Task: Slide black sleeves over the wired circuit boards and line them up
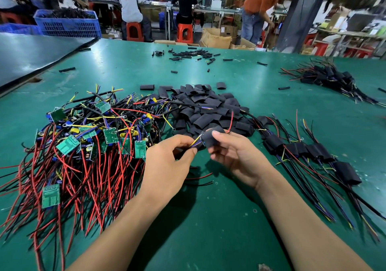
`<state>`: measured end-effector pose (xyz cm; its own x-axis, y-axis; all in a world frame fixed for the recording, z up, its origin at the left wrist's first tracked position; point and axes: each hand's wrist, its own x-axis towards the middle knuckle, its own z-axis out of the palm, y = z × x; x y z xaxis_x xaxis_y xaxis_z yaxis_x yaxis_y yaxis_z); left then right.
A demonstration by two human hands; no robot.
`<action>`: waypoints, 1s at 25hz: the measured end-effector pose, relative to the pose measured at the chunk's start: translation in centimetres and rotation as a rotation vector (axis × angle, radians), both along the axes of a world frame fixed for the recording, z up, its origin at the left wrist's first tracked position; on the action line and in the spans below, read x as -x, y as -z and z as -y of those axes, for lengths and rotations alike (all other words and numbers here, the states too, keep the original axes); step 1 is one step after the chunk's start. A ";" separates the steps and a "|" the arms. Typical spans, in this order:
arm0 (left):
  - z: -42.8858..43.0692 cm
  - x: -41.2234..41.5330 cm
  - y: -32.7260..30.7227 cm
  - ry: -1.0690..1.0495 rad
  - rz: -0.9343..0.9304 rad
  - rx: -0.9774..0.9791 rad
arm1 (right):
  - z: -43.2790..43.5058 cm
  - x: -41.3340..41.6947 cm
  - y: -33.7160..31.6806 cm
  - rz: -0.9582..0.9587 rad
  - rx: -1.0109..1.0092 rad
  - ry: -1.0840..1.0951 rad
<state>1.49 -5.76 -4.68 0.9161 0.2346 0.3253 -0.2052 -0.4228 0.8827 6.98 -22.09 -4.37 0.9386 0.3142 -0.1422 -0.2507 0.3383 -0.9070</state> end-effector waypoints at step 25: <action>0.1 -0.6 0.6 0.107 -0.175 0.449 | 3.7 -0.8 -1.5 -0.270 -0.876 0.692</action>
<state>2.10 -5.90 -5.25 0.9745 0.2179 0.0528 -0.0591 0.0225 0.9980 7.78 -25.74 -2.83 0.9209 -0.1664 -0.3525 0.0841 0.9678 -0.2373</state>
